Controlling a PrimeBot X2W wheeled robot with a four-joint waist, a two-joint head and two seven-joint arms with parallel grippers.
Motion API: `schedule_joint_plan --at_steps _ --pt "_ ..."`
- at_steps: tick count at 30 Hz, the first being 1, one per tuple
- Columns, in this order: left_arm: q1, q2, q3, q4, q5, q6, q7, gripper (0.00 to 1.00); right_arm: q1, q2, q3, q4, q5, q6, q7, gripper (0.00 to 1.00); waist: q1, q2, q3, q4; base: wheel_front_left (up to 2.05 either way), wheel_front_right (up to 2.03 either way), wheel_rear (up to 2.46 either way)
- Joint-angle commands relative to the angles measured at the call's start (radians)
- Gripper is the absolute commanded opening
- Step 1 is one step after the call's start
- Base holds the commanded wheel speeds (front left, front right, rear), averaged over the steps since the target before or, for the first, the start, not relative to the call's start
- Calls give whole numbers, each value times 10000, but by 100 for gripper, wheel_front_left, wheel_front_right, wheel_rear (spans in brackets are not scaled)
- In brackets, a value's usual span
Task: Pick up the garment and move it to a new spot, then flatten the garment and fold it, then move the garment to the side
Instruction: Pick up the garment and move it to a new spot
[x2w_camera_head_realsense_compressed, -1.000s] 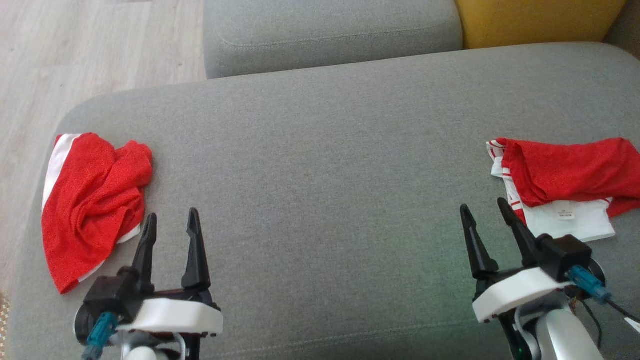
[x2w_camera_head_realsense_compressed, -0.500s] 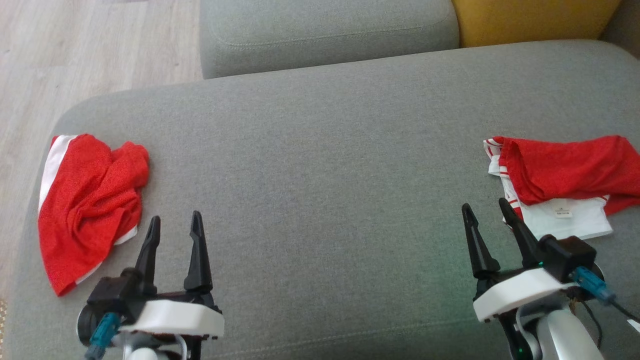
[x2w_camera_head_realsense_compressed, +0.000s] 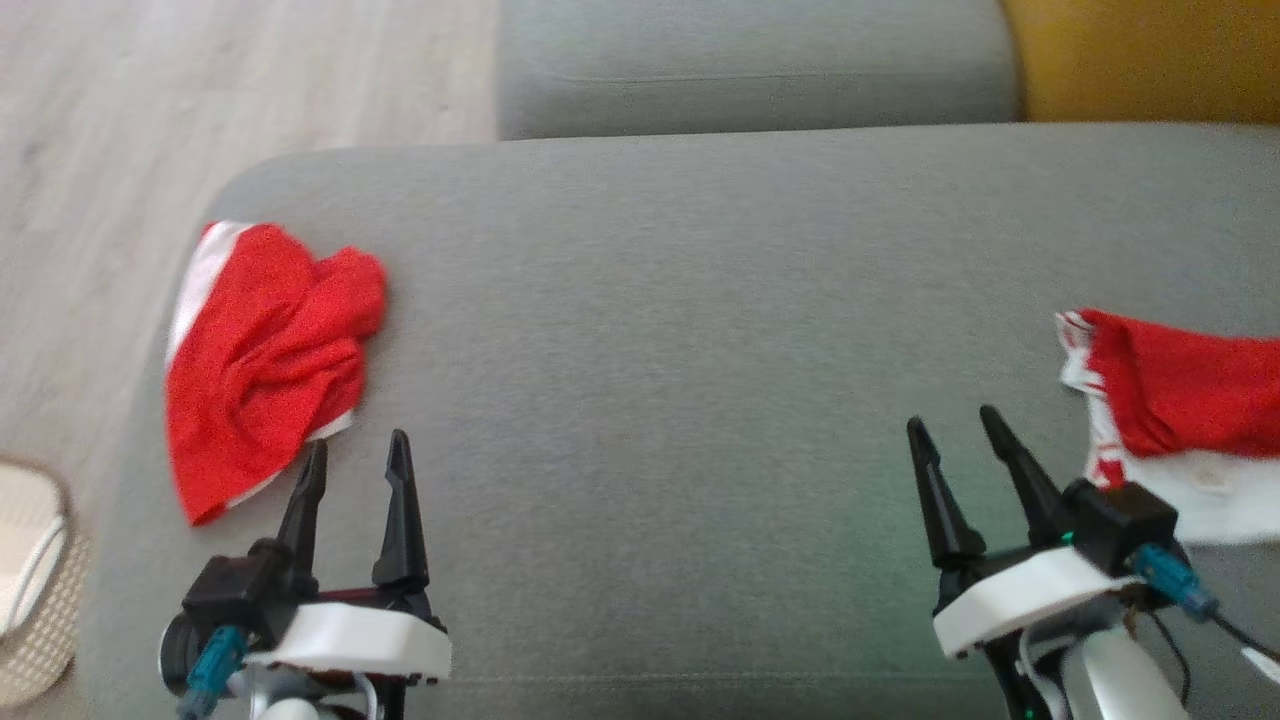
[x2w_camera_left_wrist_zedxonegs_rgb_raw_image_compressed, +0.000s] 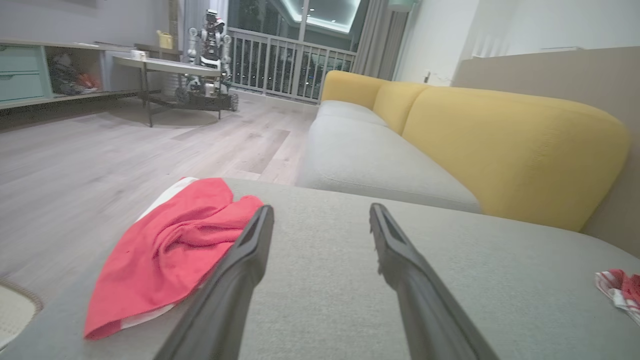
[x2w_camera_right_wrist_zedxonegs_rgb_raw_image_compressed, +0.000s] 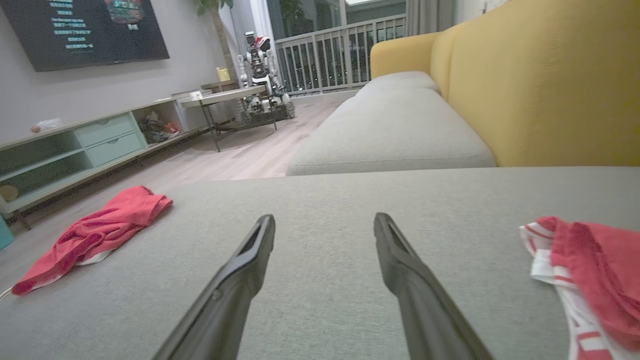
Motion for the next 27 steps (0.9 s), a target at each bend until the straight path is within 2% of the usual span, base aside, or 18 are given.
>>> schedule_joint_plan --at_steps 1,7,13,21,27 --pt "-317 16 325 -303 77 -62 -53 100 -65 18 282 -361 63 -4 -92 100 1 0 -38 525 0 0 0" --pt "-123 16 604 -311 195 -153 -53 100 88 18 430 -206 221 -4 -117 100 1 0 -267 1867 0 0 0" --pt "57 16 880 -404 274 -204 -53 100 -20 18 620 -94 346 -4 -141 100 1 0 -383 2511 0 0 0" --pt "-36 16 1700 -388 38 -425 -53 100 -28 18 810 -6 421 -4 -162 100 1 0 -248 2404 0 0 0" --pt "-1171 502 2561 786 -123 -1297 -53 100 -278 18 804 -166 19 -4 65 100 1 0 429 1853 0 0 0"
